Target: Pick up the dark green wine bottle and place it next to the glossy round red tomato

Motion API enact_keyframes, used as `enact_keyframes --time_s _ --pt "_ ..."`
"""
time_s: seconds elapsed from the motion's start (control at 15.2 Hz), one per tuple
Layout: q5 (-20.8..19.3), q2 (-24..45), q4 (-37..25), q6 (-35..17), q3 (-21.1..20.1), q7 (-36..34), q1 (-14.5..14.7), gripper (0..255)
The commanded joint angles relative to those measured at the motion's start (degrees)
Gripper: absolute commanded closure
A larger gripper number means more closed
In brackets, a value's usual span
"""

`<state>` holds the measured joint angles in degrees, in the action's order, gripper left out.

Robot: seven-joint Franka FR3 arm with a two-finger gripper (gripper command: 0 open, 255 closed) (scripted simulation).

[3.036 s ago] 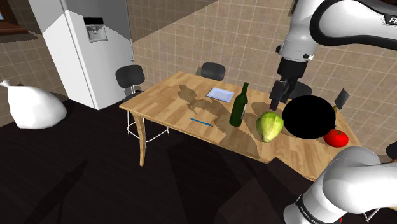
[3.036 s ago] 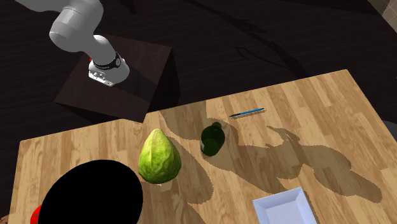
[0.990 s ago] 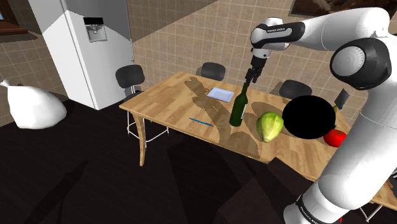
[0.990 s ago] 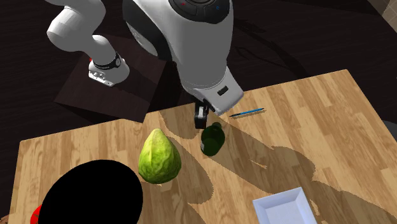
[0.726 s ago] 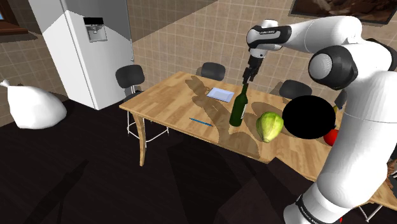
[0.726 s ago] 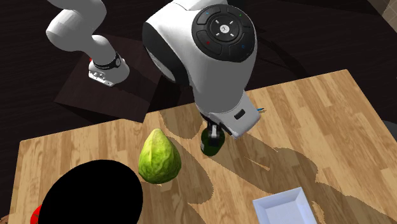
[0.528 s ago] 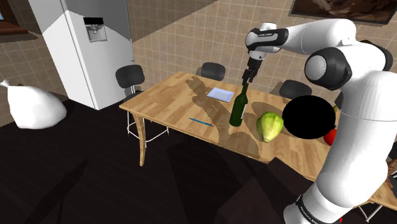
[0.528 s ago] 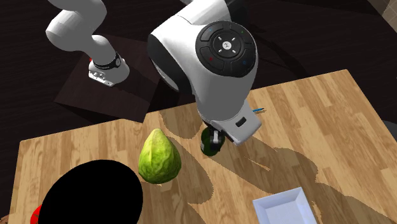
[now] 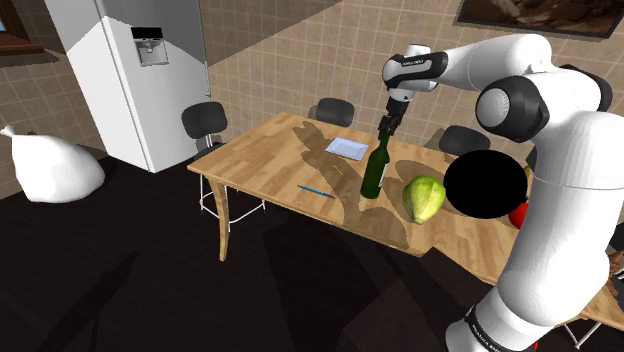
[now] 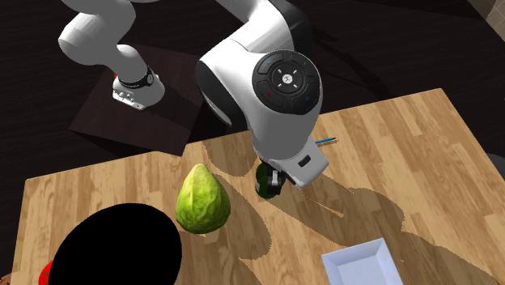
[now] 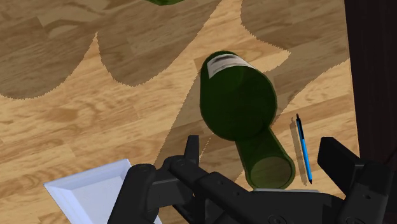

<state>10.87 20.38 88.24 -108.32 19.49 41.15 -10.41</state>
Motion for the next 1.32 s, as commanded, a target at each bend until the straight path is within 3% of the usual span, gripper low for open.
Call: enact_keyframes --time_s 0.0,0.2,0.26,0.86,1.25 --pt "0.0 0.0 0.0 -0.1 0.0 0.0 0.0 0" --pt "0.0 0.0 0.0 0.0 0.0 0.0 0.0 0" --pt "0.0 0.0 0.0 0.0 0.0 0.0 0.0 255" --pt "0.0 0.0 0.0 -0.1 0.0 0.0 0.0 255" --pt "-0.3 -0.4 -4.0 4.4 0.2 -0.5 -0.2 255"
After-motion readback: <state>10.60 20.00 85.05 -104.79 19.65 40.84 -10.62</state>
